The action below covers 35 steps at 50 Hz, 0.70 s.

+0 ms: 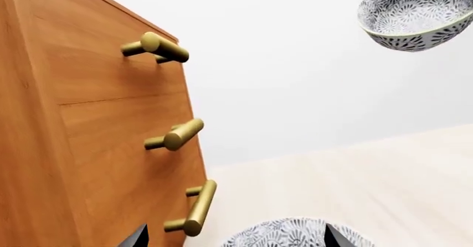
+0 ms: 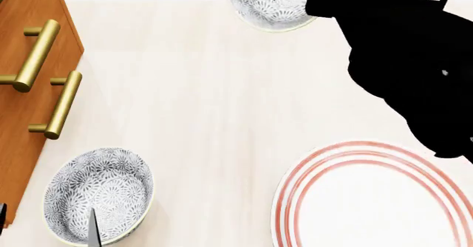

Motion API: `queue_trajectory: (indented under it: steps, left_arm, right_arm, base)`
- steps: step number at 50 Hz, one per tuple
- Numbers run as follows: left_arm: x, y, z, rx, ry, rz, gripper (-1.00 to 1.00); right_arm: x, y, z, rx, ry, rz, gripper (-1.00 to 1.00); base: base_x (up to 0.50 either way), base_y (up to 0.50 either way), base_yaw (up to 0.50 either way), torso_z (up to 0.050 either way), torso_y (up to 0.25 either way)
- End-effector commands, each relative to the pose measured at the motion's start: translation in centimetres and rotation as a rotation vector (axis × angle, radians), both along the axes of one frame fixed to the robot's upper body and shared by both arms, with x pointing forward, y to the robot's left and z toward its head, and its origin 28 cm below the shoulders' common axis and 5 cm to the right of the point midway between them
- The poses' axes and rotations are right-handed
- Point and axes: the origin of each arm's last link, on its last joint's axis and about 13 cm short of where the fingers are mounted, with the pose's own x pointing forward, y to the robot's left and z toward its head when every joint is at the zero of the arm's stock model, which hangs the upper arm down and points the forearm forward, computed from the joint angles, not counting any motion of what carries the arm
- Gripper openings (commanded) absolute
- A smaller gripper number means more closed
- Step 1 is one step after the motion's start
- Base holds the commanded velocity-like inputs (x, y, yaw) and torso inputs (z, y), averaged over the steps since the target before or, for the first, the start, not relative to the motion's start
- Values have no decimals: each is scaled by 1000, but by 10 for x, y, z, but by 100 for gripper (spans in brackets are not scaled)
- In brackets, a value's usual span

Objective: Pick up the bowl and put it in the front on the plate.

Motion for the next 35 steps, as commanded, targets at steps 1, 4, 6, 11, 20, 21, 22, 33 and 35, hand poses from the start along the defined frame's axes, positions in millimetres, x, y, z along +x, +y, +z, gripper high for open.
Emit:
queue_trajectory:
  steps: [1, 4, 6, 11, 20, 21, 22, 33, 35]
  left_arm:
    - [1, -2, -1, 9, 10, -6, 100]
    - [1, -1, -1, 12, 10, -7, 100]
    - [1, -1, -1, 13, 9, -7, 100]
    - [1, -2, 0, 14, 10, -10, 100]
    - [1, -2, 1, 16, 14, -16, 100]
    - [2, -2, 1, 16, 15, -16, 100]
    - [2, -2, 1, 16, 15, -16, 100]
    - [2, -2, 4, 25, 10, -19, 100]
    - [2, -2, 3, 25, 11, -20, 100]
  right_arm:
    - [-42, -38, 14, -85, -135, 30, -100]
    - [-51, -43, 11, -94, -122, 44, -100]
    - [-55, -45, 10, -101, -117, 49, -100]
    - [-78, -56, 11, -152, -114, 72, -100]
    - [-105, -67, 24, -248, -165, 245, -100]
    - [-108, -69, 27, -260, -170, 260, -100]
    - [-111, -70, 28, -270, -173, 283, -100]
    - [-121, -89, 39, -307, -162, 335, -100]
    - [-124, -94, 41, -310, -159, 324, -100]
  base:
    - [0, 0, 0, 0, 0]
    - [0, 0, 0, 0, 0]
    - [0, 0, 0, 0, 0]
    - [0, 0, 0, 0, 0]
    - [0, 0, 0, 0, 0]
    - [0, 0, 0, 0, 0]
    - [0, 0, 0, 0, 0]
    - [0, 0, 0, 0, 0]
    - [0, 0, 0, 0, 0]
